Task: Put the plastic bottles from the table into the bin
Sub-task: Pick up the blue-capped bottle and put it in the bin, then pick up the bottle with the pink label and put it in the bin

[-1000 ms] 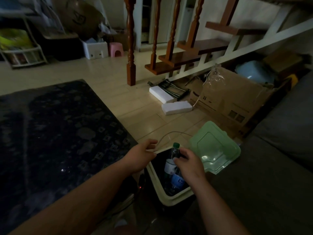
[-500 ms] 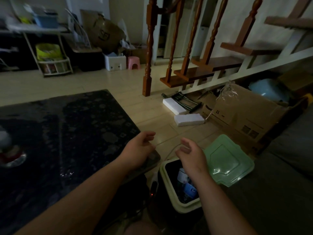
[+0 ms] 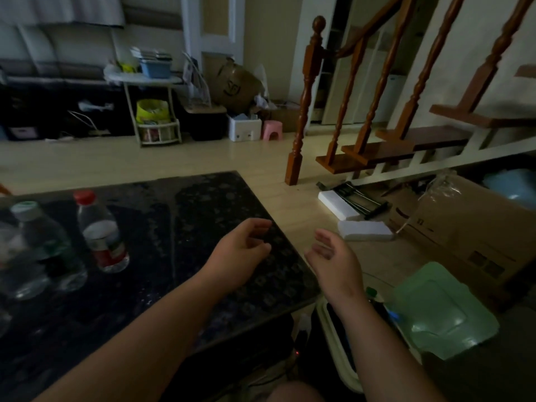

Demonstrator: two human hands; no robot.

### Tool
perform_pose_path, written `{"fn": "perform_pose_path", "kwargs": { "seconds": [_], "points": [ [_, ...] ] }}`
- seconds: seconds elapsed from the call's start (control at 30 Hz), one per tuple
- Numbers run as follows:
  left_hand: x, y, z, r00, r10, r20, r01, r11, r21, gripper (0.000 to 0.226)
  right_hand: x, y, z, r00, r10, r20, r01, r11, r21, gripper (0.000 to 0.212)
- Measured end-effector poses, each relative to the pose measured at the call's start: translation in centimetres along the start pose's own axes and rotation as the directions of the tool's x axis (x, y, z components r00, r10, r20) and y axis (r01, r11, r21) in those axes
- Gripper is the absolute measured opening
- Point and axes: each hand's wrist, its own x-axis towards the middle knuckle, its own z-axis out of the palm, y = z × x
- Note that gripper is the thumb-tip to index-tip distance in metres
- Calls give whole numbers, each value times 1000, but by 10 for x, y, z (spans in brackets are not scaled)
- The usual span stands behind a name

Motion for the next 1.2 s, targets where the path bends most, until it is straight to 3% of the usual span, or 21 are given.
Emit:
{"fn": "perform_pose_path", "kwargs": {
  "seconds": [0.47, 0.83, 0.97, 1.2],
  "points": [
    [-75, -42, -150, 950, 4, -311, 23, 996, 85, 39, -29, -63, 158, 970, -156, 185, 140, 985, 98, 46],
    [-141, -100, -241, 788, -80, -610, 128, 991, 35, 35, -70, -77, 293, 894, -214, 393, 143, 969, 203, 45],
    [-163, -117, -268, 700, -69, -711, 116, 993, 18, 30, -85, -75, 338, 842, -197, 501, 94, 970, 223, 41],
    [-191, -143, -314, 442, -49, -896, 122, 993, 5, 31, -108, -85, 407, 751, -230, 619, 140, 971, 191, 44]
  ]
}}
